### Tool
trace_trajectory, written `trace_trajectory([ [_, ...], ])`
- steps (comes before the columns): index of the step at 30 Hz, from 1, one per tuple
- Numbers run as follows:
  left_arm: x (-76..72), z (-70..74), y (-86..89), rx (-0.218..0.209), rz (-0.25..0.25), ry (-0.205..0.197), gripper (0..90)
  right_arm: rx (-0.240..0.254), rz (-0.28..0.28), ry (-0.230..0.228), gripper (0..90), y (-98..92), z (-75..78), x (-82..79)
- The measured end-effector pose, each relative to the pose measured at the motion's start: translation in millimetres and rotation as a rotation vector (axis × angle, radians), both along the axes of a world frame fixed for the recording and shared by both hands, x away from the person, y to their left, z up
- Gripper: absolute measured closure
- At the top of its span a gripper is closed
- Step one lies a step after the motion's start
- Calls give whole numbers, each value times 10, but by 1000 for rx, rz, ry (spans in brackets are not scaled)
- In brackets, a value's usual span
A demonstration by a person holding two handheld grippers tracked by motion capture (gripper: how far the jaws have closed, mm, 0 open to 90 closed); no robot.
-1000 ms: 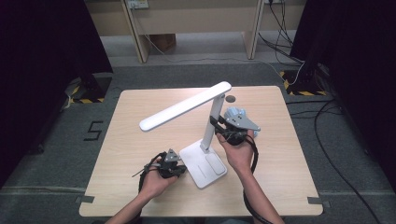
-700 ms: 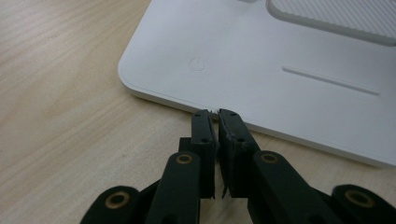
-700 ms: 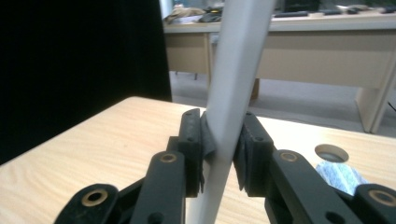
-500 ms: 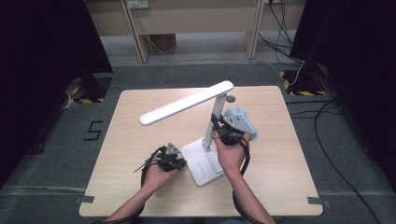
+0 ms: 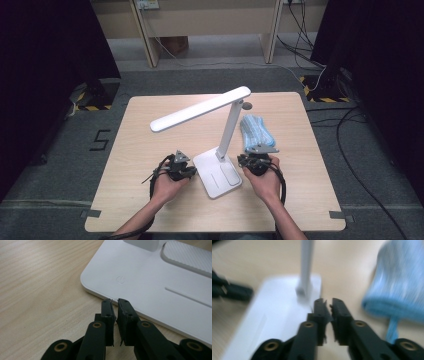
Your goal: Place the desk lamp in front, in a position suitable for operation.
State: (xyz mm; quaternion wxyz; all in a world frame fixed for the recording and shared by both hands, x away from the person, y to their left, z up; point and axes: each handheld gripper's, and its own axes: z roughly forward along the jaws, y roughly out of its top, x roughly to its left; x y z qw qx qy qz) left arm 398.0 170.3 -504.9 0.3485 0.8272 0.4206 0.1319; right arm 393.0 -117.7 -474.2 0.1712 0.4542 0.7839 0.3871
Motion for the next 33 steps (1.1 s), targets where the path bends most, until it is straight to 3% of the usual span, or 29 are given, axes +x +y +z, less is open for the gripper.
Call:
trace_trajectory([
  [1,0,0,0,0,0,0,831,-42,9,24,888,8,-81,1],
  [4,20,-16,-6,6,-4,-1,840,-66,27,65,900,34,-226,0],
  [9,70,-13,11,9,2,-1,842,-63,46,81,900,83,-280,-36],
  [10,82,-15,14,9,6,-4,842,-81,52,69,900,100,-290,-48],
  [25,205,-14,-29,35,6,-24,836,-65,69,60,897,242,-318,-203],
  [29,179,-7,-6,14,16,-31,786,-57,62,47,812,206,-290,-203],
  [30,148,26,29,-14,20,-59,733,-60,49,22,769,159,-253,-209],
  [31,148,26,29,-14,20,-59,700,-60,49,22,769,159,-253,-209],
  [33,108,85,83,-39,13,-102,657,-31,27,9,700,63,-194,-214],
])
